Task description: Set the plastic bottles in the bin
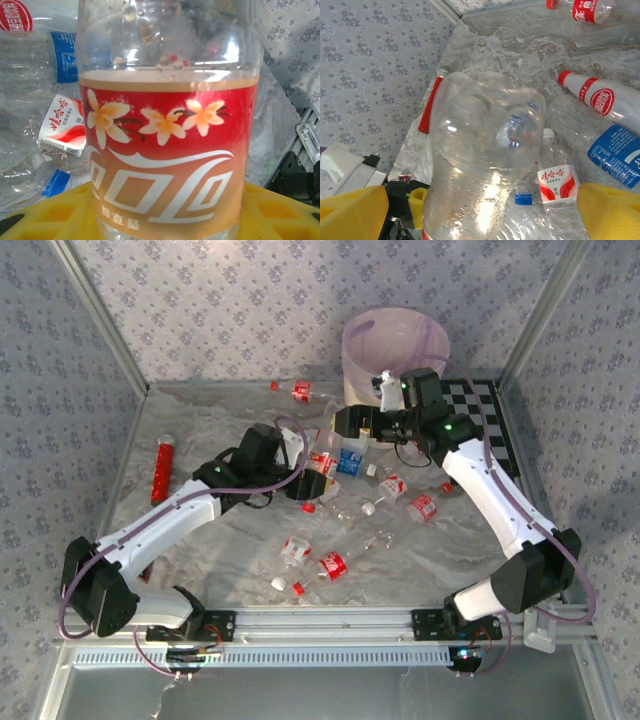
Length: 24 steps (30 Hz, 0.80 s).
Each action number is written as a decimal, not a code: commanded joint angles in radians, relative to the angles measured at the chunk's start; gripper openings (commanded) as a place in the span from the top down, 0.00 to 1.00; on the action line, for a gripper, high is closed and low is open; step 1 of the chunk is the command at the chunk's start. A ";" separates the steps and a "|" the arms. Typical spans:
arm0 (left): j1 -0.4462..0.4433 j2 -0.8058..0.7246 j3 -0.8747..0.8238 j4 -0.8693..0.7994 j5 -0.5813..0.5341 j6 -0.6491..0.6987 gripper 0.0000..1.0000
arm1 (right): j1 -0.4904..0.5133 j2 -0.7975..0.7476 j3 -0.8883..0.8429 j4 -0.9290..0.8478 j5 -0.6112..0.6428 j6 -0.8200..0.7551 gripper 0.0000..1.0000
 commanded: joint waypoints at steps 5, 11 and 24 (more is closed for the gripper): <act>-0.034 -0.009 0.020 0.083 0.025 0.039 0.70 | 0.010 0.061 0.013 0.094 -0.044 0.082 0.09; -0.038 -0.020 0.019 0.080 0.017 0.041 0.69 | 0.003 0.068 0.046 0.091 -0.038 0.074 0.38; -0.008 -0.176 -0.074 0.105 -0.280 -0.066 0.01 | -0.132 -0.057 0.216 0.203 0.115 -0.054 0.62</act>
